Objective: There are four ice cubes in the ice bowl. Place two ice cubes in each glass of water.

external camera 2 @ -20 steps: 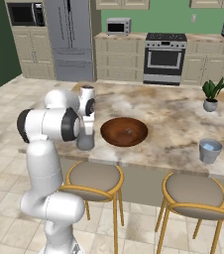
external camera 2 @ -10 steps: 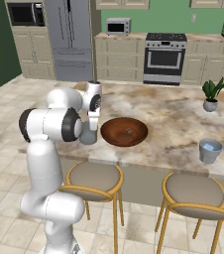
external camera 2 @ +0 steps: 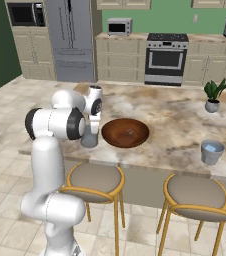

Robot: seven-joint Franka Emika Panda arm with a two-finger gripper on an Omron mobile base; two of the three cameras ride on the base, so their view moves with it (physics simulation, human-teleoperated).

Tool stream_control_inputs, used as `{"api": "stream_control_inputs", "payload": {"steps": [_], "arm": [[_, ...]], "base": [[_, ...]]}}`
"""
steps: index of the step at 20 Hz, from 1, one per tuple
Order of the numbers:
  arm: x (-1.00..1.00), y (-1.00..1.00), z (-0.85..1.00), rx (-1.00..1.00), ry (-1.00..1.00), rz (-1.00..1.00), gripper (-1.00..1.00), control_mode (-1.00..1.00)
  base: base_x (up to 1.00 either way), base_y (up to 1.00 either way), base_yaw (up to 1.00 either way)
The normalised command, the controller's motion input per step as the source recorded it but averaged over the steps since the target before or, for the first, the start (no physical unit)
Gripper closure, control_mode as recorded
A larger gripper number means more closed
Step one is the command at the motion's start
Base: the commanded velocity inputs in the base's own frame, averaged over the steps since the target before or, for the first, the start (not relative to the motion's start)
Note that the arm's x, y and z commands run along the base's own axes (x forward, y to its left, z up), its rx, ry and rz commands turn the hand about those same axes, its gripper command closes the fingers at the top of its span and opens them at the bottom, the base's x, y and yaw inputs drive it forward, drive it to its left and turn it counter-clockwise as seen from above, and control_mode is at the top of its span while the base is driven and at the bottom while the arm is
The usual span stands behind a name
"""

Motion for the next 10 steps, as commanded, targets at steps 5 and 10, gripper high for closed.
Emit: {"api": "stream_control_inputs", "payload": {"steps": [5, 10], "arm": [[0.0, 0.0, 0.1, 0.01, -0.09, 0.0, 1.0, -1.0], [0.0, 0.01, 0.13, 0.0, -0.06, 0.0, 1.0, -1.0]], "base": [[0.0, 0.0, 0.0], [0.0, 0.0, 0.0]]}}
